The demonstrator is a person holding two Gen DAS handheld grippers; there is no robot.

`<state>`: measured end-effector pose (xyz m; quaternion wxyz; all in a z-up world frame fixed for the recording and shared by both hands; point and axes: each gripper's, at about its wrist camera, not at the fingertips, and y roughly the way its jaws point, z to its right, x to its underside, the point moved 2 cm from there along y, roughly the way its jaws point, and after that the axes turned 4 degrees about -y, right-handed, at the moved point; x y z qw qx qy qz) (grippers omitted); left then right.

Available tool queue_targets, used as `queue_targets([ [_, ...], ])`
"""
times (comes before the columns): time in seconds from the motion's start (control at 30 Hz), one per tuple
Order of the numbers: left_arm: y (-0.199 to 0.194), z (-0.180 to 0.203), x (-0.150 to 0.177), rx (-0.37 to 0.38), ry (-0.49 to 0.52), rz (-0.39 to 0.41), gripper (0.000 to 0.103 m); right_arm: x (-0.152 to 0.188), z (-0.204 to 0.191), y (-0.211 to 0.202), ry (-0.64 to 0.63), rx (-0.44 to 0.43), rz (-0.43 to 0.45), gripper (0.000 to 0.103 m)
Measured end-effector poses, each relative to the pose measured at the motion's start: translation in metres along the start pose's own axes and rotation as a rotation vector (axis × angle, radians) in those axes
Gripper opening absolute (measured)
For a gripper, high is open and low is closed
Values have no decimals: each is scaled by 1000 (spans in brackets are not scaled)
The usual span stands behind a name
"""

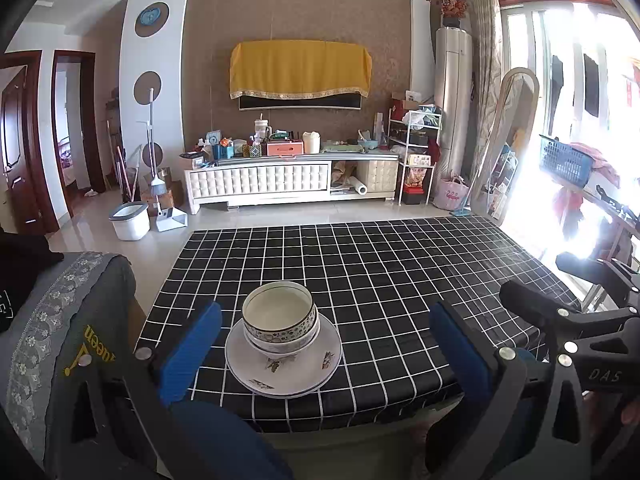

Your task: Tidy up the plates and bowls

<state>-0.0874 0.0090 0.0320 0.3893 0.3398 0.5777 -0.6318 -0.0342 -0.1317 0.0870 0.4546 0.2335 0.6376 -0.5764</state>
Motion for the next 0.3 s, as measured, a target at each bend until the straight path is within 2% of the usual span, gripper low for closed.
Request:
queue_targets([
  [0.3, 1, 0, 2, 7, -11, -17, 103, 1, 1, 1, -1, 2, -1, 103],
])
